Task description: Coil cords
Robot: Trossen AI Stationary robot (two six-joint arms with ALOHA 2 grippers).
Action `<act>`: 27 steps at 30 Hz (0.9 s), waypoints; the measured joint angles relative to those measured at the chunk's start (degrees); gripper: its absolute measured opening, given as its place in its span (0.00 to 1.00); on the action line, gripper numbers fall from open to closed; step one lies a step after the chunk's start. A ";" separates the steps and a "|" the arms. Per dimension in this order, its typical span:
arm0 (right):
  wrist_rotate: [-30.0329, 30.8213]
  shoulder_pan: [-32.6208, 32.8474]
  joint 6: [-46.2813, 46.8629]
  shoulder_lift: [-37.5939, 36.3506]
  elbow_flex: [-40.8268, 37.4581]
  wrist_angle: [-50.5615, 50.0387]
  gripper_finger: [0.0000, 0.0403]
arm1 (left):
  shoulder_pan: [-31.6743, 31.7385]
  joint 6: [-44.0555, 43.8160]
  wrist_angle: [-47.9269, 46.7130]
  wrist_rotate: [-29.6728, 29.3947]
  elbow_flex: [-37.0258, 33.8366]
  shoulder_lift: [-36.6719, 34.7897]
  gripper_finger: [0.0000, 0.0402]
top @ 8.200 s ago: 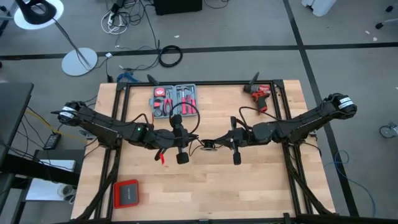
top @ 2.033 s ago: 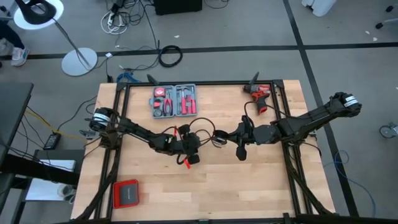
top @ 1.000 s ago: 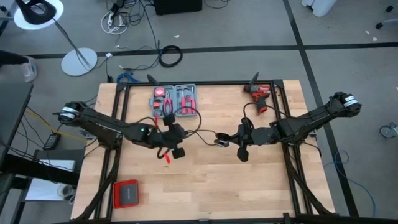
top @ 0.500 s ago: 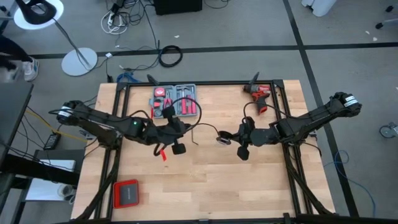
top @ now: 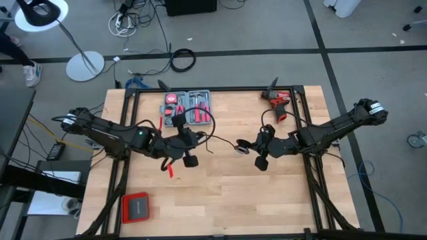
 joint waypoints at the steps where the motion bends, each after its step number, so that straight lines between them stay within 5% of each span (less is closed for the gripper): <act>1: -0.05 0.00 0.02 0.00 0.00 0.00 0.00 | -0.05 0.90 -0.14 -0.49 0.43 0.04 0.00; 27: -4.86 -3.45 -1.69 8.47 0.02 10.65 0.00 | 3.53 16.04 18.24 -0.69 2.29 3.85 0.00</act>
